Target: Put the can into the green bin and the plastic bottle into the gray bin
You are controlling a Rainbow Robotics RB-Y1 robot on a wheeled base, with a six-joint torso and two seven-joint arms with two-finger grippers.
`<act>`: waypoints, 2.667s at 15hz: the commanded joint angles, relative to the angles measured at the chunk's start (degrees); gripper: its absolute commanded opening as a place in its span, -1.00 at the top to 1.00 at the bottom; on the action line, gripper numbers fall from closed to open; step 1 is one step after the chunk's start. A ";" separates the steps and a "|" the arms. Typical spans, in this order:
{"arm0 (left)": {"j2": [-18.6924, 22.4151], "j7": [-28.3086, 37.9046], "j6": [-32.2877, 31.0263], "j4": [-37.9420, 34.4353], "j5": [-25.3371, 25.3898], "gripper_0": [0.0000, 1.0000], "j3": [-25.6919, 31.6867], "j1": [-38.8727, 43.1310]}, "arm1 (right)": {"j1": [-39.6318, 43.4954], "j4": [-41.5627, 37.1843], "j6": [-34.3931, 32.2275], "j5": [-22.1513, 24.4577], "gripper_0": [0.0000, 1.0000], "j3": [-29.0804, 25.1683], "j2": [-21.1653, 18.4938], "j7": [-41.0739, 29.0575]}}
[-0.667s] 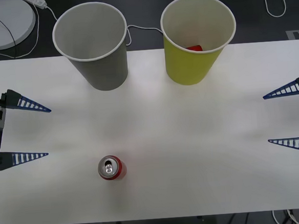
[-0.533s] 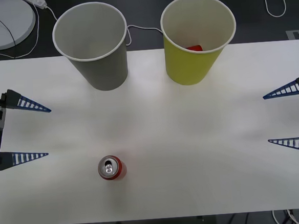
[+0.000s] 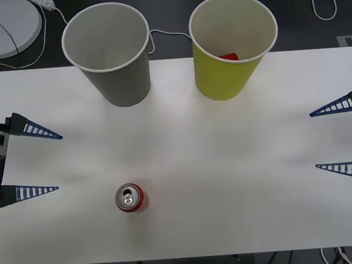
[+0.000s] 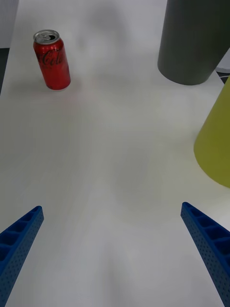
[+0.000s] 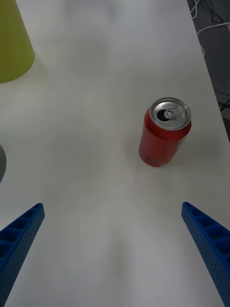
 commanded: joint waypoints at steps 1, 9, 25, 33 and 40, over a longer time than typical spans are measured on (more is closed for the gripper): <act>0.01 -1.68 0.00 4.41 3.51 -1.00 -2.31 0.02 | 0.00 0.00 0.00 0.00 -1.00 0.00 0.00 0.00; 0.01 -19.35 5.19 20.05 15.03 -1.00 -12.68 -1.30 | 0.00 0.00 0.00 0.00 -1.00 0.00 0.00 0.00; -8.69 -41.06 2.64 46.95 26.63 -1.00 -25.95 -8.50 | 0.00 0.00 0.00 0.00 -1.00 0.00 0.00 0.00; -13.61 -42.82 2.81 49.14 24.61 -1.00 -25.95 -8.42 | 0.00 0.00 0.00 0.00 -1.00 0.00 0.00 0.00; -17.31 -44.14 4.66 49.32 23.38 -1.00 -25.95 -8.42 | 0.00 0.00 0.00 0.00 -1.00 0.00 0.00 0.00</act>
